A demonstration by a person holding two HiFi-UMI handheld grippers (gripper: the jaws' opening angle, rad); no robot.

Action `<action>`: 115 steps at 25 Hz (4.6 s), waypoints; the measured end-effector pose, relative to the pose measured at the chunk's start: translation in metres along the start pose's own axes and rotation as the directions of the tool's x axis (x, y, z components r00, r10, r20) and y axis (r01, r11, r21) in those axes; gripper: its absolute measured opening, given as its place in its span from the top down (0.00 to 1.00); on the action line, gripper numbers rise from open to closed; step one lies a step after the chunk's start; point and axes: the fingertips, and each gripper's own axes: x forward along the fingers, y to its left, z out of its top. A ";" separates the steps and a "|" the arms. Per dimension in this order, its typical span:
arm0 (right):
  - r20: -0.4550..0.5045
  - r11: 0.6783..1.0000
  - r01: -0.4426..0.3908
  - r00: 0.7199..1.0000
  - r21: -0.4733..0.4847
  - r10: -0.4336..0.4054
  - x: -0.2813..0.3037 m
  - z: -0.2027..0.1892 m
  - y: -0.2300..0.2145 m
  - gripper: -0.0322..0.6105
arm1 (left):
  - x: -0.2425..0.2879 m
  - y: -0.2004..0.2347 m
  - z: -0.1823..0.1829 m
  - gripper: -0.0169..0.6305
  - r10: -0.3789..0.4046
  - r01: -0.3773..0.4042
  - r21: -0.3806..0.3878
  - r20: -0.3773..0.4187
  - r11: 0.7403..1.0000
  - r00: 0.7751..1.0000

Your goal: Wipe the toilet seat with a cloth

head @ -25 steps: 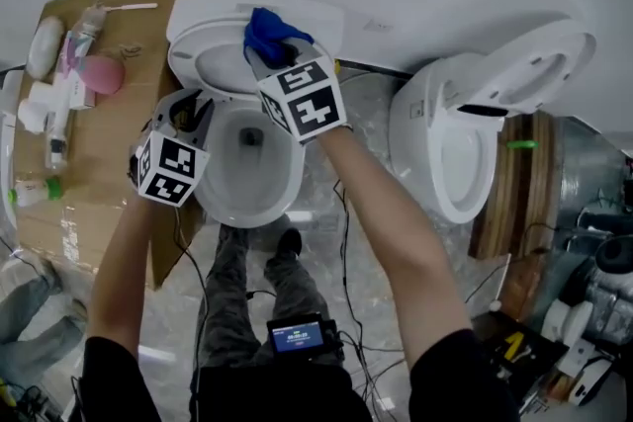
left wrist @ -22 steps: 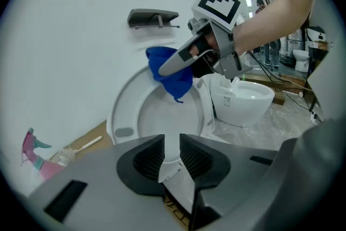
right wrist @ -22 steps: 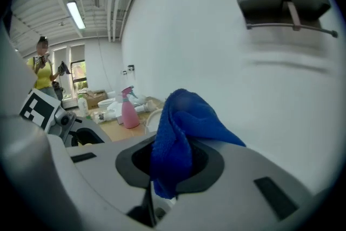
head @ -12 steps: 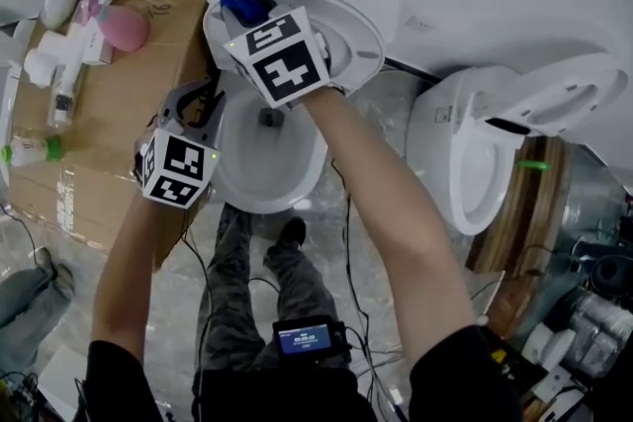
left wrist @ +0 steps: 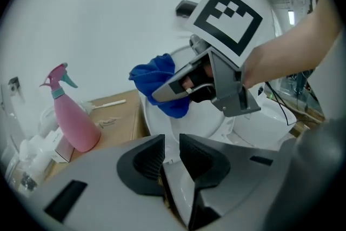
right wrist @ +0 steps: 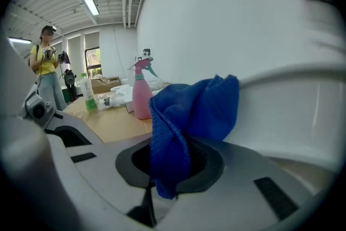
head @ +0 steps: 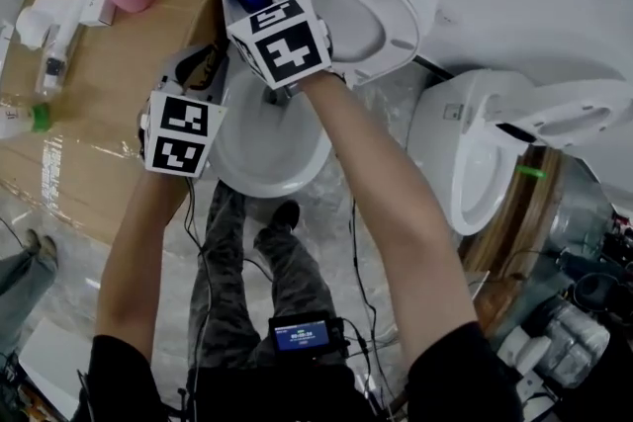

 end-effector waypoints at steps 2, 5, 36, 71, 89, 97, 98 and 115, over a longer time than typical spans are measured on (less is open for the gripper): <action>-0.010 1.000 -0.002 1.000 0.009 0.003 0.010 -0.010 0.002 0.87 | 0.003 0.004 -0.004 0.84 0.008 -0.008 -0.045 0.000 0.999 1.000; -0.043 1.000 -0.018 0.999 0.020 0.019 0.025 -0.030 0.007 0.87 | 0.007 0.010 -0.011 0.86 0.025 -0.026 -0.105 -0.010 0.994 1.000; -0.206 0.967 -0.039 0.974 0.250 0.093 0.108 -0.204 0.012 0.87 | 0.086 -0.033 -0.135 0.88 -0.058 0.027 -0.228 -0.134 0.973 0.989; -0.260 0.885 0.242 0.955 0.397 -0.145 -0.005 -0.305 -0.078 0.87 | 0.127 -0.099 -0.125 0.88 -0.182 0.177 -0.044 -0.208 0.983 0.961; -0.230 0.861 0.328 0.939 0.389 -0.254 -0.089 -0.310 -0.123 0.87 | 0.128 -0.151 -0.090 0.88 -0.204 0.206 -0.009 -0.178 0.979 0.963; -0.200 0.843 0.370 0.928 0.391 -0.315 -0.133 -0.284 -0.140 0.87 | 0.109 -0.161 -0.059 0.88 -0.193 0.198 0.018 -0.143 0.980 0.971; -0.196 0.842 0.374 0.926 0.388 -0.321 -0.140 -0.280 -0.142 0.87 | 0.106 -0.163 -0.055 0.88 -0.193 0.197 0.021 -0.137 0.980 0.972; -0.032 0.872 0.389 0.917 0.298 -0.398 -0.216 -0.154 -0.157 0.87 | 0.059 -0.179 0.040 0.89 -0.176 0.178 0.086 -0.026 0.980 0.984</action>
